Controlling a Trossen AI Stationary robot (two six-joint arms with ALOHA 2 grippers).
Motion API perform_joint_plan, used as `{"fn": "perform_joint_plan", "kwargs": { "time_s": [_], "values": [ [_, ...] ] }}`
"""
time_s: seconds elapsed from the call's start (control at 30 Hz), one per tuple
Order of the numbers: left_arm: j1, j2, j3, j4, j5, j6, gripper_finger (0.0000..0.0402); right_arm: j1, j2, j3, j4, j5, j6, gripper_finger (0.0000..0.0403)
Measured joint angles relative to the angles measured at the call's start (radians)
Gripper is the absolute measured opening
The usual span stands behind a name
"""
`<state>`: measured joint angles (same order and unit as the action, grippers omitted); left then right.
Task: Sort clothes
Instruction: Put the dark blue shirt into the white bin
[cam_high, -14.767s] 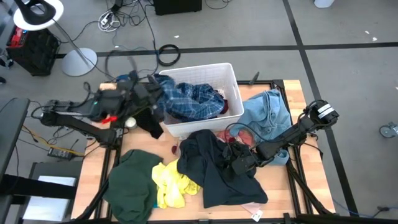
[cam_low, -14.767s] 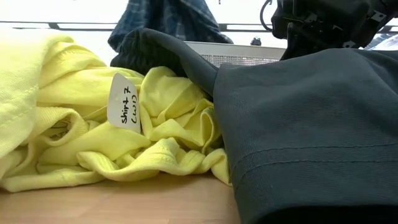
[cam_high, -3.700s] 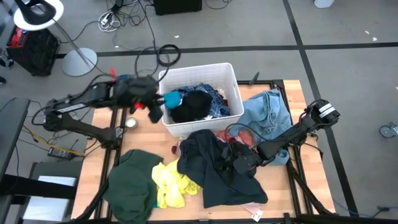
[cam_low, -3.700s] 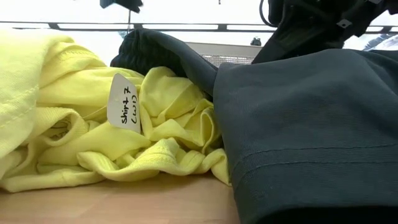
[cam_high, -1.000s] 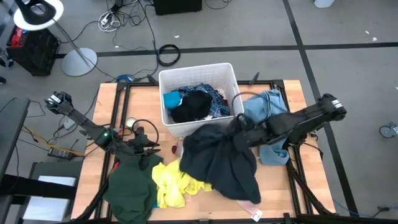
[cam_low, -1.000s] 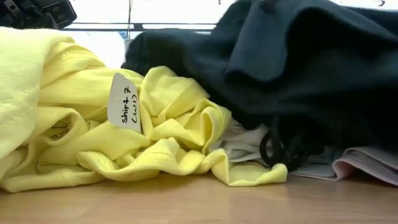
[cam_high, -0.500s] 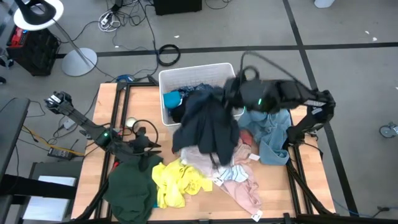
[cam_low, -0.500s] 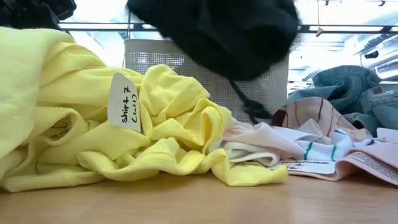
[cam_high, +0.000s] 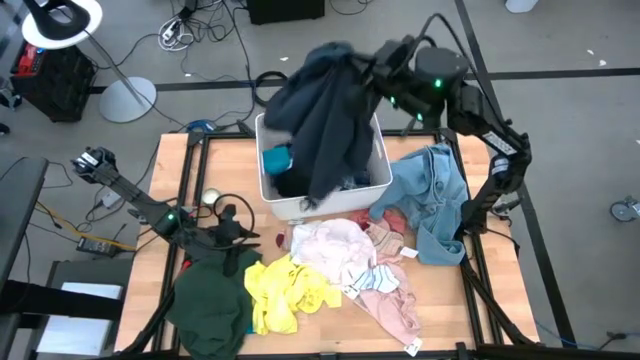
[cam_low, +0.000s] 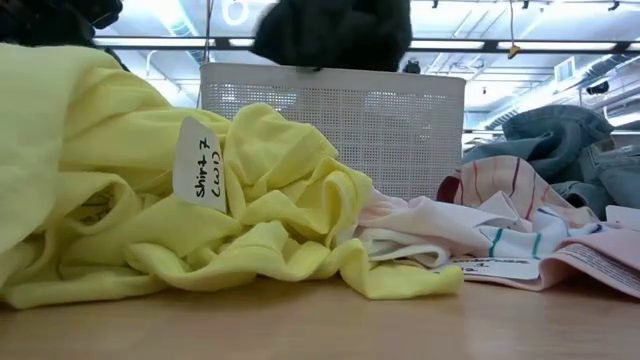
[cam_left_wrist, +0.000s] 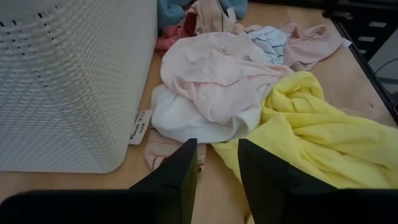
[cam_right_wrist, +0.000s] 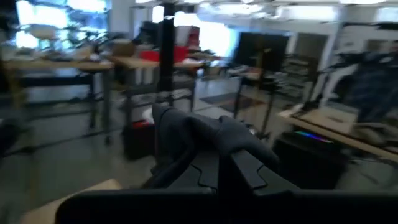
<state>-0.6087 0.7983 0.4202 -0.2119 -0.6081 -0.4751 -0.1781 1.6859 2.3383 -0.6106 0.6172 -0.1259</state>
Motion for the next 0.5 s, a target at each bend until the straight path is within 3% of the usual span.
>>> {"fn": "perform_joint_plan", "kwargs": {
  "time_s": [0.2, 0.3, 0.5],
  "values": [
    [0.0, 0.006, 0.0, -0.002, 0.0, 0.0, 0.0122, -0.071, -0.001, 0.0, 0.144, -0.053, -0.004, 0.0005],
    [0.0, 0.006, 0.0, -0.002, -0.005, 0.007, 0.0122, -0.08, 0.002, 0.0, 0.115, -0.104, 0.006, 0.0005],
    [0.0, 0.006, 0.0, -0.003, -0.009, 0.028, 0.0122, -0.052, 0.017, -0.001, 0.04, -0.111, 0.039, 0.0005]
  ]
}}
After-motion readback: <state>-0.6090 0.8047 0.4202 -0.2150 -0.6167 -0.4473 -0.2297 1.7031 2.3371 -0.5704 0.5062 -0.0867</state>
